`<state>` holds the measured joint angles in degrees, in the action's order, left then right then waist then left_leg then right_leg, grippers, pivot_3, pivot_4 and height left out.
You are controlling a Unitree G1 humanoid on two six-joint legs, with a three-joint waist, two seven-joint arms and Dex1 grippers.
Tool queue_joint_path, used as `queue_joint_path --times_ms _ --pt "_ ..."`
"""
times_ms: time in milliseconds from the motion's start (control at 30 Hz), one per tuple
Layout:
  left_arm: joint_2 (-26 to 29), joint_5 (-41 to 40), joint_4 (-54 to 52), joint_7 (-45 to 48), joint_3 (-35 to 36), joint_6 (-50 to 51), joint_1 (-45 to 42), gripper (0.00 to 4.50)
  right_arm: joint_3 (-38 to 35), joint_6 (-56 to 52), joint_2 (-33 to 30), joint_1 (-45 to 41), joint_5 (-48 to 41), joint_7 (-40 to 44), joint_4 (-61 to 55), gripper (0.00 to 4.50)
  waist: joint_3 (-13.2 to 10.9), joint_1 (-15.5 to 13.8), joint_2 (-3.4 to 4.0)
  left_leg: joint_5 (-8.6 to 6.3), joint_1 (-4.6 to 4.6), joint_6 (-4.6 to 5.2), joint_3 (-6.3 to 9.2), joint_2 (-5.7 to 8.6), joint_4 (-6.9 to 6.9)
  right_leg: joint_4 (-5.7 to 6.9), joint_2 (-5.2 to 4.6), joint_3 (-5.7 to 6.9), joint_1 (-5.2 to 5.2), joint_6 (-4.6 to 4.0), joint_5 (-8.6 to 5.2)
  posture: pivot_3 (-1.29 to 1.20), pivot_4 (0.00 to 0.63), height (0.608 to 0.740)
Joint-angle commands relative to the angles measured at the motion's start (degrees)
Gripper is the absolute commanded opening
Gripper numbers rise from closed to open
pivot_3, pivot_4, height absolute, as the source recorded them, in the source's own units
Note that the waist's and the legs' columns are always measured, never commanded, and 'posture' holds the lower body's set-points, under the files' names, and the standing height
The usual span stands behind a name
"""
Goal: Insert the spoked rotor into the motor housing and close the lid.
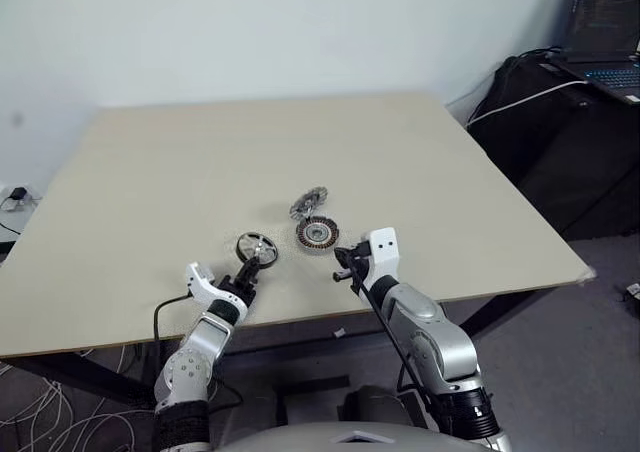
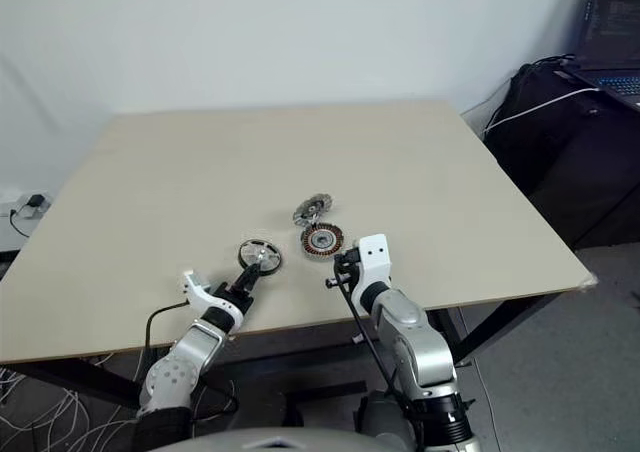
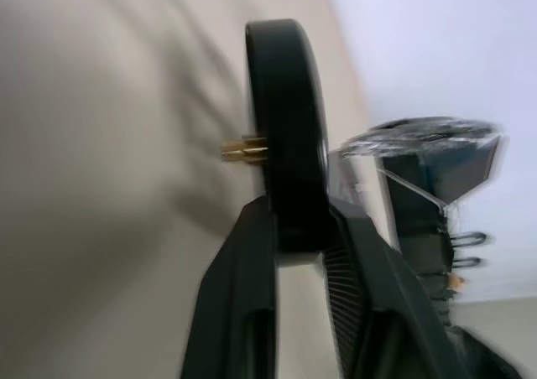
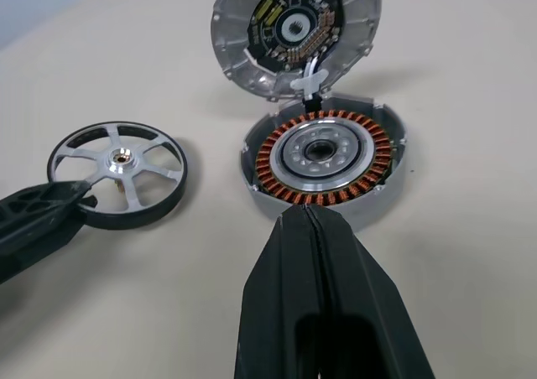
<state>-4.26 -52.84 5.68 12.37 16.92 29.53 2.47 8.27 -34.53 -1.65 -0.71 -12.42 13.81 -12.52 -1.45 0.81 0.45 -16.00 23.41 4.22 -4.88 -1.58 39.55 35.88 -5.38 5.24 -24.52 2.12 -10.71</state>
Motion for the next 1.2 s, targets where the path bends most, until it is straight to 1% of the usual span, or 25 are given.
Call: queue_joint_path --times_ms 33,200,267,333,433,533,600,733,833,967,1200 --pt "-2.8 -0.9 0.6 -1.7 1.1 -0.2 -1.0 0.4 -0.6 0.1 0.1 -0.3 -0.8 -0.2 -2.7 0.0 0.0 0.0 -0.02 0.0 -0.01 -0.01 0.0 0.0 0.0 0.01 0.0 0.0 0.01 0.0 0.0 0.0 0.0 0.74" --pt "-3.3 -2.6 0.1 -2.0 1.4 -1.0 -0.7 0.4 -0.8 -0.1 -0.1 -0.4 -1.0 -0.5 -3.0 0.0 0.0 0.0 -0.04 -0.07 -0.05 -0.16 0.02 -0.01 0.0 0.03 0.0 0.0 0.02 0.0 0.0 0.0 0.0 0.74" --pt "-4.1 -5.7 -2.2 -0.6 2.2 -1.2 0.4 0.4 -0.9 -0.2 -0.2 -0.2 -1.0 -0.7 -3.3 0.0 0.0 0.2 -0.04 -0.07 -0.04 -0.16 0.01 -0.01 0.0 0.03 0.0 0.0 0.01 0.0 0.0 0.0 0.0 0.74" --pt "-4.1 -8.9 -5.1 1.3 1.9 0.3 2.1 0.4 -1.0 -0.4 -0.4 0.0 -1.1 -0.7 -3.5 0.0 0.0 0.4 -0.05 -0.07 -0.01 -0.15 0.01 -0.01 0.0 0.02 0.0 -0.01 -0.02 0.0 0.0 0.0 0.0 0.74" --pt "-3.4 -11.5 -7.3 2.5 1.1 2.3 3.6 0.4 -0.8 -0.7 -0.7 0.1 -1.4 -0.4 -3.7 0.0 0.0 0.2 -0.09 -0.04 0.09 -0.11 0.02 0.0 0.0 -0.01 0.0 0.0 -0.07 -0.01 0.0 0.0 0.0 0.74" --pt "-2.4 -16.2 -9.5 3.9 0.8 6.1 4.7 0.4 0.6 -1.6 -1.6 0.7 -1.9 1.1 -4.5 0.0 0.0 -0.1 -0.12 -0.05 0.09 -0.12 0.03 0.02 0.01 -0.03 -0.02 0.0 -0.05 -0.01 0.0 0.0 0.0 0.74" --pt "-2.3 -19.2 -10.7 3.3 0.3 8.7 4.4 0.4 1.2 -1.8 -1.7 1.0 -1.9 1.3 -4.7 0.0 0.0 -0.1 -0.13 -0.08 0.07 -0.17 0.03 0.02 0.01 -0.03 -0.03 0.0 -0.03 0.0 0.0 0.0 0.0 0.74" --pt "-1.9 -22.6 -11.9 1.7 -1.7 12.9 3.2 0.4 2.0 -1.9 -1.8 1.3 -1.9 1.3 -4.7 0.0 -0.1 -0.1 -0.15 -0.07 0.06 -0.17 0.06 0.01 0.01 -0.01 -0.02 0.01 -0.03 0.0 0.0 0.0 0.0 0.74" --pt "-1.7 -22.4 -11.3 0.0 -4.2 14.8 2.0 0.4 2.0 -2.0 -1.8 1.4 -2.0 1.2 -4.8 0.0 -0.1 -0.1 -0.16 -0.06 0.06 -0.15 0.05 0.02 0.01 -0.02 -0.01 0.01 -0.02 0.0 0.0 0.0 0.0 0.74" --pt "-2.1 -21.5 -9.9 -0.2 -6.2 14.8 0.5 0.4 1.8 -2.0 -1.9 1.4 -2.0 1.1 -4.9 0.0 -0.1 0.0 -0.16 0.02 0.07 -0.01 0.05 0.04 0.01 -0.02 0.0 0.0 -0.02 0.0 0.0 0.0 0.0 0.74" --pt "-3.7 -19.5 -6.1 -0.3 -7.5 12.8 -3.1 0.4 1.7 -1.9 -1.8 1.8 -2.0 0.8 -5.2 0.0 -0.1 -0.1 -0.15 0.02 0.06 -0.04 0.06 0.03 0.01 -0.01 0.03 -0.01 -0.01 -0.01 0.0 0.0 0.0 0.74"
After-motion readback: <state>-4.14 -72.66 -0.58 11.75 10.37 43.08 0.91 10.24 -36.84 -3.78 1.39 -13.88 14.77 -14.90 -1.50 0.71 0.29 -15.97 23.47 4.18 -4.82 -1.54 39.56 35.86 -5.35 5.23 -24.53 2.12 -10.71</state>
